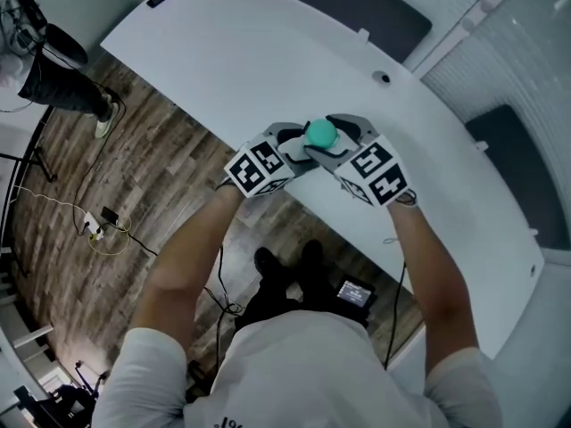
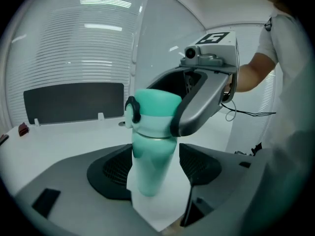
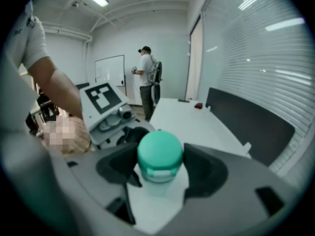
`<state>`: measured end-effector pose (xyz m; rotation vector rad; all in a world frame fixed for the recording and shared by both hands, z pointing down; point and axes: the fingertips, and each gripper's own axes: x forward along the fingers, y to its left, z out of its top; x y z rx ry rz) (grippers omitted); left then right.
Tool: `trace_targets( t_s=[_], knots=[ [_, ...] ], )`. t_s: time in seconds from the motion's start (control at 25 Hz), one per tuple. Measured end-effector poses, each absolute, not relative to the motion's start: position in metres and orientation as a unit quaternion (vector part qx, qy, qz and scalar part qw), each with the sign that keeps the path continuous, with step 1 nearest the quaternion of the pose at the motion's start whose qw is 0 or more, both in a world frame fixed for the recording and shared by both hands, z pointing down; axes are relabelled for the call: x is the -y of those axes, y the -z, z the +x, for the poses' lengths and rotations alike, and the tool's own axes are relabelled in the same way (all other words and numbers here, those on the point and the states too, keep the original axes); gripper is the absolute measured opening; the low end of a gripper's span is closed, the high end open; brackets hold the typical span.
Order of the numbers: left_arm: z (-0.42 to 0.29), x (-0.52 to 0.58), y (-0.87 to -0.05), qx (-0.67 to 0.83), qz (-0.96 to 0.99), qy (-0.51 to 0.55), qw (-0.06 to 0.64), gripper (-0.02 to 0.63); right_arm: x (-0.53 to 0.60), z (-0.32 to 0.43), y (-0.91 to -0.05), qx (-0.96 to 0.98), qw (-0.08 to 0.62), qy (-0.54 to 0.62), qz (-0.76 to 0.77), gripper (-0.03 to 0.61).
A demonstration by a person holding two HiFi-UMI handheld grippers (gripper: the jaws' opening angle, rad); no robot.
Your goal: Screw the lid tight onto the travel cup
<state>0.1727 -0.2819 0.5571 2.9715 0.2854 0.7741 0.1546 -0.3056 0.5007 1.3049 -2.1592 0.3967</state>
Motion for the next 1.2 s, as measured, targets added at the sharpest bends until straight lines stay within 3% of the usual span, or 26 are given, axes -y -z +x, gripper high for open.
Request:
trace_targets(
  t_s=[0.24, 0.76, 1.2],
  knots=[
    [0.18, 0.285, -0.556, -0.079, 0.968, -0.232, 0.051, 0.305, 0.307, 0.159, -0.502, 0.8, 0.281, -0.163, 0.505, 0.304],
    [0.182, 0.292, -0.559, 0.099, 0.968, -0.216, 0.086, 0.302, 0.311, 0.166, -0.502, 0.731, 0.272, -0.18, 0.6, 0.302],
    [0.178, 0.28, -0.555, -0.091, 0.964, -0.248, 0.011, 0.307, 0.302, 0.151, -0.501, 0.824, 0.29, -0.14, 0.466, 0.302]
  ],
)
